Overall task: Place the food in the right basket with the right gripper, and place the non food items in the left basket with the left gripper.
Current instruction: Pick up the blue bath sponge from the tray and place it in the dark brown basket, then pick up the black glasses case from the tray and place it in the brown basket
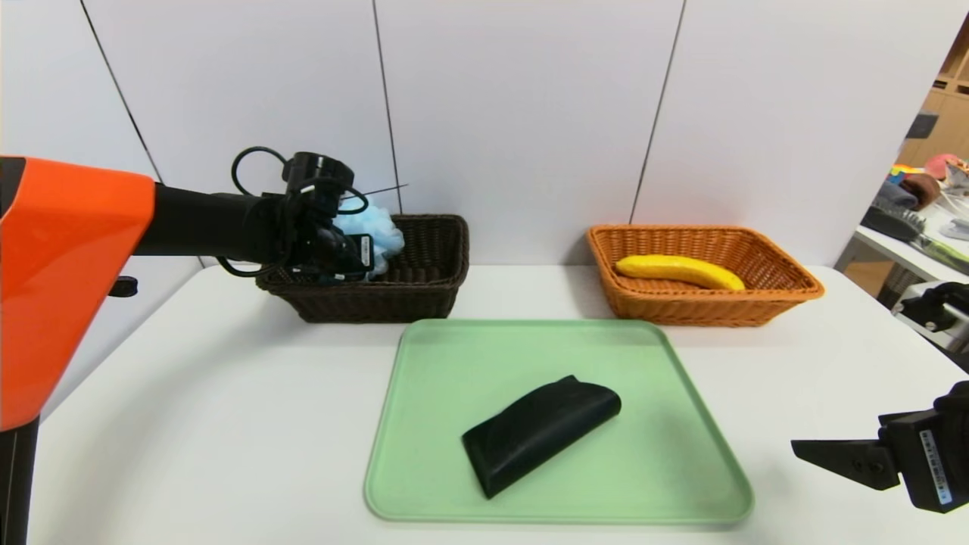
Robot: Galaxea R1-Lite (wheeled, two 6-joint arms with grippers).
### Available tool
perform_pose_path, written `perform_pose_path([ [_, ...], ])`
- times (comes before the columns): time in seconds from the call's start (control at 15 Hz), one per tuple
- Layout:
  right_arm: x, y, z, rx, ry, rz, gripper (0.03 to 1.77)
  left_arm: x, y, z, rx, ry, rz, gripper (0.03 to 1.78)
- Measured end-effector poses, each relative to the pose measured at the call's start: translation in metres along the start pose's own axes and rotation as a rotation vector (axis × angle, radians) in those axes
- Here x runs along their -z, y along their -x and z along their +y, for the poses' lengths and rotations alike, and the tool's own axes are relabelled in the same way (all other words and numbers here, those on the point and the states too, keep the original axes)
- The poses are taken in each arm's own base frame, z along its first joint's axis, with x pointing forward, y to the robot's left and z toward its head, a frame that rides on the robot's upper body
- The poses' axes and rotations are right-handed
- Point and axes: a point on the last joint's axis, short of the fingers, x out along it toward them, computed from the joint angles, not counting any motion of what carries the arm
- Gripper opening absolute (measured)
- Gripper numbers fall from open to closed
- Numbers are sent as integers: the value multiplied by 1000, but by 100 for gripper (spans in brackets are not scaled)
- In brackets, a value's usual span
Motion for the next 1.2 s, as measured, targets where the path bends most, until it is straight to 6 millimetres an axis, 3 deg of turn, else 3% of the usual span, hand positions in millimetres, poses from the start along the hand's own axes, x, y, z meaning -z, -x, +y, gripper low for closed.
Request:
perform_pose_path([
  [0.27,0,1,0,1,-2,-2,171,-2,4,0,2,2,-8,113],
  [0.53,-1,1,-1,4,-5,-5,171,-13,19,1,11,9,-45,136],
  [0.93,-1,1,-1,3,-5,-10,171,-38,68,3,43,22,-147,154],
  [1.2,-2,1,-1,4,-5,-11,171,-48,110,-9,102,15,-199,161],
])
